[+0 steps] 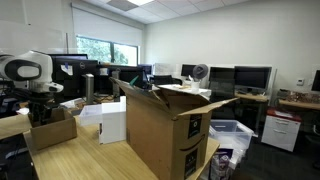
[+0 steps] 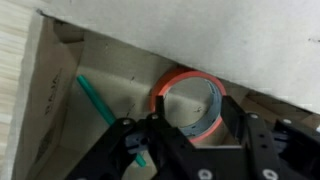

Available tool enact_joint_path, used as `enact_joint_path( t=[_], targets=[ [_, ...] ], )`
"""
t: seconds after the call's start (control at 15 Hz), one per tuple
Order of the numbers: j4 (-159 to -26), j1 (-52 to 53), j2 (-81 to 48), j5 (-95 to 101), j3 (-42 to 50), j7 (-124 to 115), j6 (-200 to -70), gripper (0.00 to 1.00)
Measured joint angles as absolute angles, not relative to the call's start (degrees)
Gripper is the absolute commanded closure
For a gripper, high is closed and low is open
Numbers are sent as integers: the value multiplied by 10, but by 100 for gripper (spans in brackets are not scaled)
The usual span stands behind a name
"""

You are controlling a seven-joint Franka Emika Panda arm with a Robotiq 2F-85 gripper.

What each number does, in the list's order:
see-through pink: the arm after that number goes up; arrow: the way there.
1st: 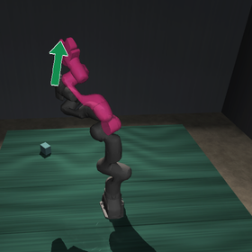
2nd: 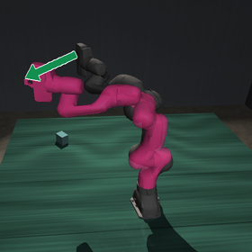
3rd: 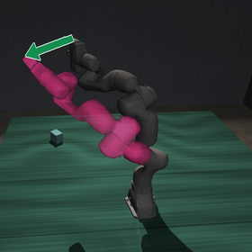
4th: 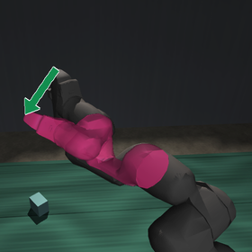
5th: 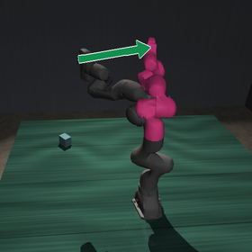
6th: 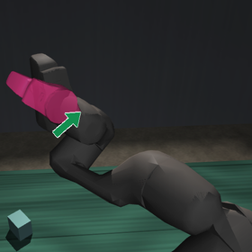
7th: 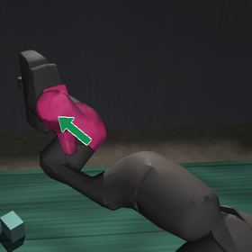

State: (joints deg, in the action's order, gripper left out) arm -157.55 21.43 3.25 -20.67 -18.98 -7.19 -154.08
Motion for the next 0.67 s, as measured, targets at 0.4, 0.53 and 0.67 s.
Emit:
enact_joint_path(
  t=[0.4,0.53,0.67],
  targets=[
    [-1569,224,49,-254,-195,-76,-1523,0],
    [-1560,216,58,-254,-182,-76,-1504,0],
    [-1548,202,65,-248,-164,-76,-1490,0]
  ],
)
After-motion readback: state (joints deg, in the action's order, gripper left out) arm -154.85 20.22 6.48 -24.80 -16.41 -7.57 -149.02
